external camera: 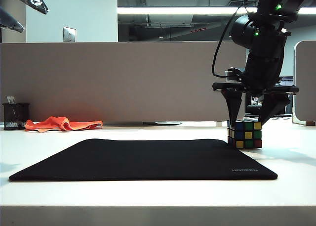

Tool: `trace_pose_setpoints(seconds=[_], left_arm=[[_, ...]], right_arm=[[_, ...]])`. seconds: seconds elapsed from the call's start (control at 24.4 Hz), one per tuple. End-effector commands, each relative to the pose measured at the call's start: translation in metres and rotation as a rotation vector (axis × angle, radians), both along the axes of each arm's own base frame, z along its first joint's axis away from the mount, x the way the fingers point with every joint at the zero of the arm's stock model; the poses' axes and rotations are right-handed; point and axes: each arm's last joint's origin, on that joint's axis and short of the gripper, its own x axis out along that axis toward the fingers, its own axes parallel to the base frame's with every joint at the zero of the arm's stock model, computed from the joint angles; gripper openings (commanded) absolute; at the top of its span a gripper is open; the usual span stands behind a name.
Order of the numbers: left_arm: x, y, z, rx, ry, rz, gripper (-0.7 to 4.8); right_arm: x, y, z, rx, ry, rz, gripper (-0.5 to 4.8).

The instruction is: Pick up the cube on the right side of the mouse pad, then place it in the center of the mouse pad.

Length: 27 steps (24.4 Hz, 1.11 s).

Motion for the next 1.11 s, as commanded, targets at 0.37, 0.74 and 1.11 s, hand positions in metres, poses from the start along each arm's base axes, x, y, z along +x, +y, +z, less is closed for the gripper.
trace_pose_setpoints(seconds=[0.37, 0.74, 1.11], left_arm=[[-0.001, 0.000, 0.002, 0.000, -0.001, 0.000, 3.44], [-0.001, 0.000, 0.002, 0.000, -0.001, 0.000, 3.44], [-0.001, 0.000, 0.002, 0.000, -0.001, 0.000, 3.44]], right_arm=[[-0.013, -0.002, 0.044, 0.034, -0.129, 0.018, 2.31], [-0.064, 0.048, 0.114, 0.255, -0.306, 0.294, 2.33], [-0.060, 0.126, 0.054, 0.156, -0.206, 0.448, 2.35]])
